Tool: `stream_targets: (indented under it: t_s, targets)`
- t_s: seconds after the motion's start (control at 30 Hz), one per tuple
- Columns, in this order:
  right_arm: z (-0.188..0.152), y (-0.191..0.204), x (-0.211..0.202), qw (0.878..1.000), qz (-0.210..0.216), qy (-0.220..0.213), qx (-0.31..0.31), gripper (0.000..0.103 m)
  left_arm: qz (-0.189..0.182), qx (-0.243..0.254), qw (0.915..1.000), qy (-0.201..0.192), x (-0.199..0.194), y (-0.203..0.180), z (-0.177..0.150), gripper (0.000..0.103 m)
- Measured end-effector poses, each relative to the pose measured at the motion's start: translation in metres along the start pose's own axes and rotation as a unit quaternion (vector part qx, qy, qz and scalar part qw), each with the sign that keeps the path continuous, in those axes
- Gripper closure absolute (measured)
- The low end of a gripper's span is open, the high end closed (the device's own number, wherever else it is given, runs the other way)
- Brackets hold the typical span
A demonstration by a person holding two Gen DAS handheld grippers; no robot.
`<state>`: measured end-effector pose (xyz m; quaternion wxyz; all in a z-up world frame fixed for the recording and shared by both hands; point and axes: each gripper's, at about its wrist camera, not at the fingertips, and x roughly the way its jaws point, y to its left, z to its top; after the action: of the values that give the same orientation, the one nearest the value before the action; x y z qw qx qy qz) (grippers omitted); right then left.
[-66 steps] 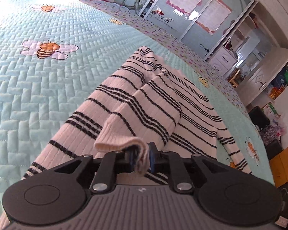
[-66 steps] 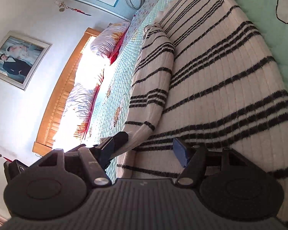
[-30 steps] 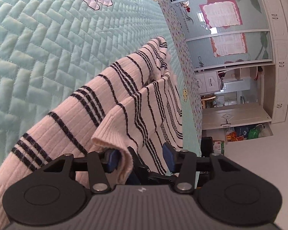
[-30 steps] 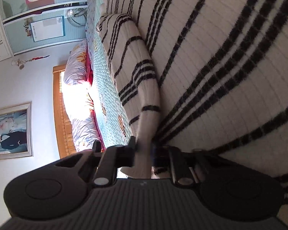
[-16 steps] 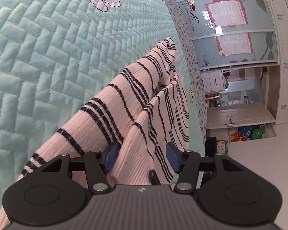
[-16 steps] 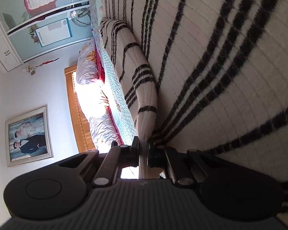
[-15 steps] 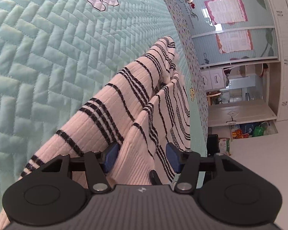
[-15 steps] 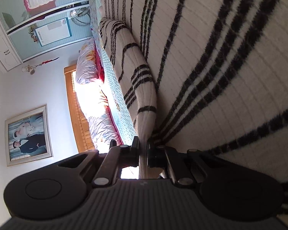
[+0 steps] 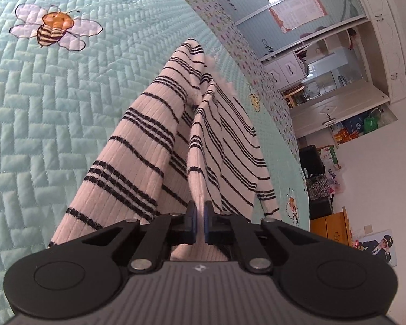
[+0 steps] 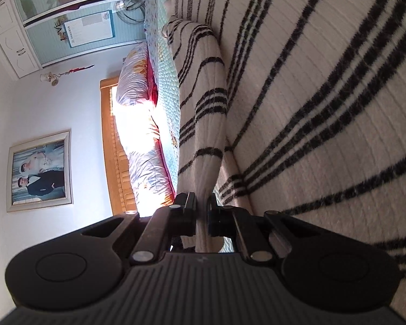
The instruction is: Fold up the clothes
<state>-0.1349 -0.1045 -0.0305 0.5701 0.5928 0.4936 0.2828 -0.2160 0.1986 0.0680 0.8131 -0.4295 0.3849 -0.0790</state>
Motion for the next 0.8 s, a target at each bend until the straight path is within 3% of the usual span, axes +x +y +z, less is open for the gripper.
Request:
stream_targets:
  t_s: [0.27,0.5,0.67,0.8]
  targets:
    - [-0.010,-0.022,0.003,0.999,-0.045,0.014,0.000,0.096,0.043,-0.015,0.9986,0.025,0.008,0.032,-0.019,0.100]
    - [-0.012,-0.022,0.007,0.999,-0.043,0.014,-0.011,0.096,0.044,-0.002,0.9989,0.016,0.008,0.028,-0.011,0.099]
    - [-0.016,-0.025,0.013,0.998,-0.055,0.023,-0.021,0.096,0.065,-0.006,0.9976,0.021,0.012,0.035,-0.009,0.099]
    - [-0.019,-0.025,0.015,0.994,-0.077,0.038,-0.069,0.093,0.073,-0.017,0.9970,0.022,0.013,0.046,-0.006,0.095]
